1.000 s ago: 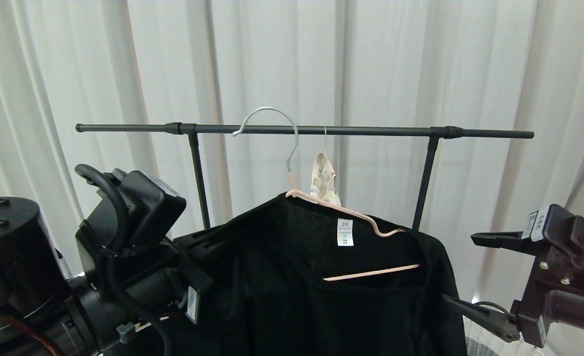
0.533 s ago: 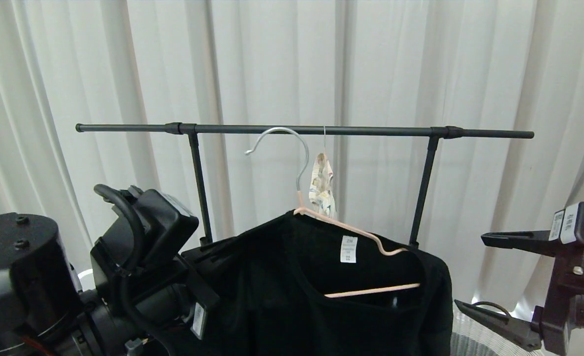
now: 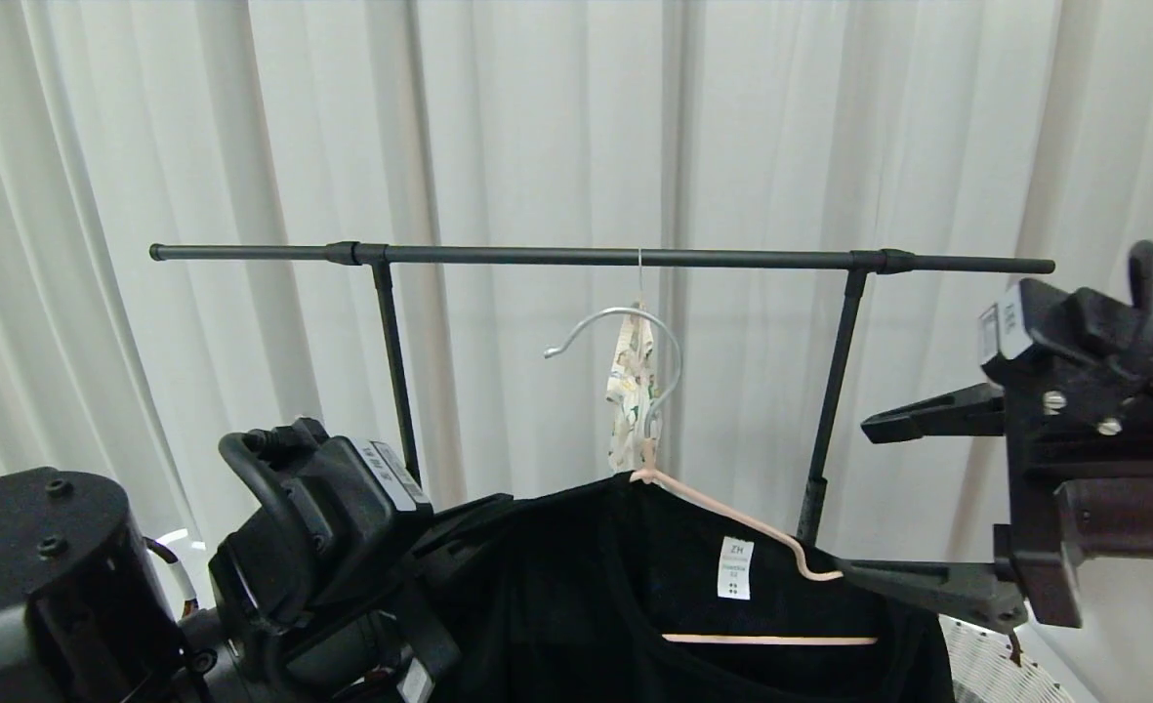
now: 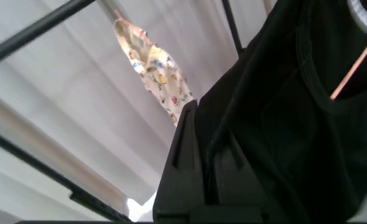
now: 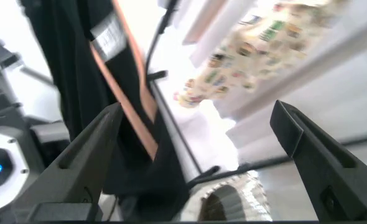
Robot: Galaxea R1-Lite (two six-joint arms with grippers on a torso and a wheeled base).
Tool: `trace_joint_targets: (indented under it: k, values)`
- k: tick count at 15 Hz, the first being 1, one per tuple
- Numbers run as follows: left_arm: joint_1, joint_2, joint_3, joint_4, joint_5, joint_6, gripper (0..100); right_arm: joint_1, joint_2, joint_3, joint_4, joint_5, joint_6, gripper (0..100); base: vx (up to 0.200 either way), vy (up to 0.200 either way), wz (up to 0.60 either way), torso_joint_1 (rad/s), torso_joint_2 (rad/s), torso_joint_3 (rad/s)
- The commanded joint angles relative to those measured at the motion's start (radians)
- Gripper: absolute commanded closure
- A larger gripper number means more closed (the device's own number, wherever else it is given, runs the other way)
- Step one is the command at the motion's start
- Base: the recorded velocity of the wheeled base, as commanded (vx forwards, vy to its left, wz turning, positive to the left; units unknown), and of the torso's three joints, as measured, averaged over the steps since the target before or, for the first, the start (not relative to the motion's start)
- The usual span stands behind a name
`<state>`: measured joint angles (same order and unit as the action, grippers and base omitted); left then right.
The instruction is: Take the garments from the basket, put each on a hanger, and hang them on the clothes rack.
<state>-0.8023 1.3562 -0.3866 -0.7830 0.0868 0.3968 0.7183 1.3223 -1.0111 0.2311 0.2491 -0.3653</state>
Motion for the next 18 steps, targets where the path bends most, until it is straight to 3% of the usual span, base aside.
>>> trace_joint_targets:
  k: [1,4,8,11,17,18]
  values:
    - [-0.001,0.009,0.003,-0.001,-0.002,0.002,100,0.043,0.123,-0.046,0.014,-0.002,0.0,0,0.0,0.0,0.0,0.0,0.0,0.0]
    - [0.0,0.008,0.0,-0.002,-0.002,0.004,100,0.096,0.222,-0.11,0.05,-0.03,0.008,0,0.0,0.0,0.0,0.0,0.0,0.0]
    - [0.0,0.004,-0.002,-0.002,-0.002,0.002,100,0.113,0.245,-0.109,0.059,-0.07,0.051,0,0.0,0.0,0.0,0.0,0.0,0.0]
    - [0.0,0.001,-0.008,-0.016,-0.002,0.002,100,0.115,0.247,-0.109,0.065,-0.067,0.118,0,0.0,0.0,0.0,0.0,0.0,0.0]
    - [0.0,0.001,-0.009,-0.03,-0.004,0.002,100,0.122,0.247,-0.107,0.063,-0.059,0.121,0,0.0,0.0,0.0,0.0,0.0,0.0]
    - [0.0,0.001,-0.009,-0.033,-0.004,0.002,100,0.124,0.247,-0.107,0.063,-0.059,0.12,100,0.0,0.0,0.0,0.0,0.0,0.0]
